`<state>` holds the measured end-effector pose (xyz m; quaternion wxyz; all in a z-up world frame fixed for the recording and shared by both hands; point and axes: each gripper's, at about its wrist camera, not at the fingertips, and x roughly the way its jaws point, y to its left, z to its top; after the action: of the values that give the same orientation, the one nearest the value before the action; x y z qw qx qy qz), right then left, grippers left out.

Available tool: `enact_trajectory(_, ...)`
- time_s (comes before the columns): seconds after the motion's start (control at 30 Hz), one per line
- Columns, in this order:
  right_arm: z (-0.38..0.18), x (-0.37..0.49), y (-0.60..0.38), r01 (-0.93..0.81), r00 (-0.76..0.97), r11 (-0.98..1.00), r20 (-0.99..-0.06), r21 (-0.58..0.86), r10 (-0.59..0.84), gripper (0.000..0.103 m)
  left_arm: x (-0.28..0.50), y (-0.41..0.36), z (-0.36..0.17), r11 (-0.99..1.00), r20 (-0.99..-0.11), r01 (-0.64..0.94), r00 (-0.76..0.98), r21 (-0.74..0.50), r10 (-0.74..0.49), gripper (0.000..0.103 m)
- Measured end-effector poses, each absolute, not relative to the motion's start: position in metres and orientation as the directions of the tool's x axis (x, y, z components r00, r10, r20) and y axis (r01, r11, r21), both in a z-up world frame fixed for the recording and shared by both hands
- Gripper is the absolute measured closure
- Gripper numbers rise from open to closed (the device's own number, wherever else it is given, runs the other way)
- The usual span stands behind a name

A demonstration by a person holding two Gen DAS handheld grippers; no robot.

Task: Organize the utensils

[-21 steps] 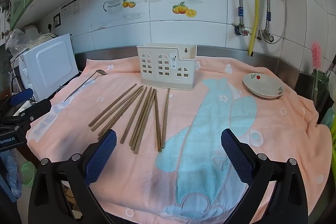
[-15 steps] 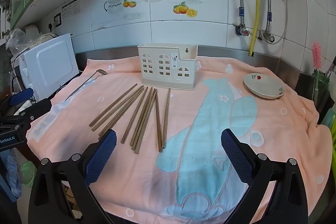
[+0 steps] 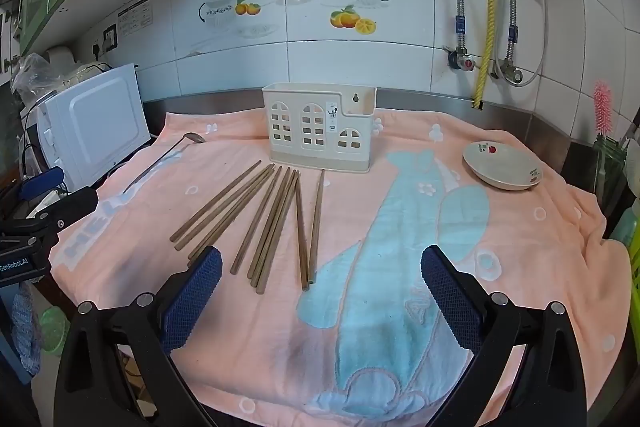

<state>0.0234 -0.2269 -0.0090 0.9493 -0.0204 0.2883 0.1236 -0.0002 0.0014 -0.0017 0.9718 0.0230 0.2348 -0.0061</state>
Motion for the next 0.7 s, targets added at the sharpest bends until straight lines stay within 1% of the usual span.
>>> enact_trajectory(0.7,-0.0026,0.0215,-0.2288,-0.251,0.806,0.967,-0.546,0.033,0.228,0.006,-0.0044,0.0013,0.0006,0.999,-0.448,0.022,0.894,0.044,0.000,0.005)
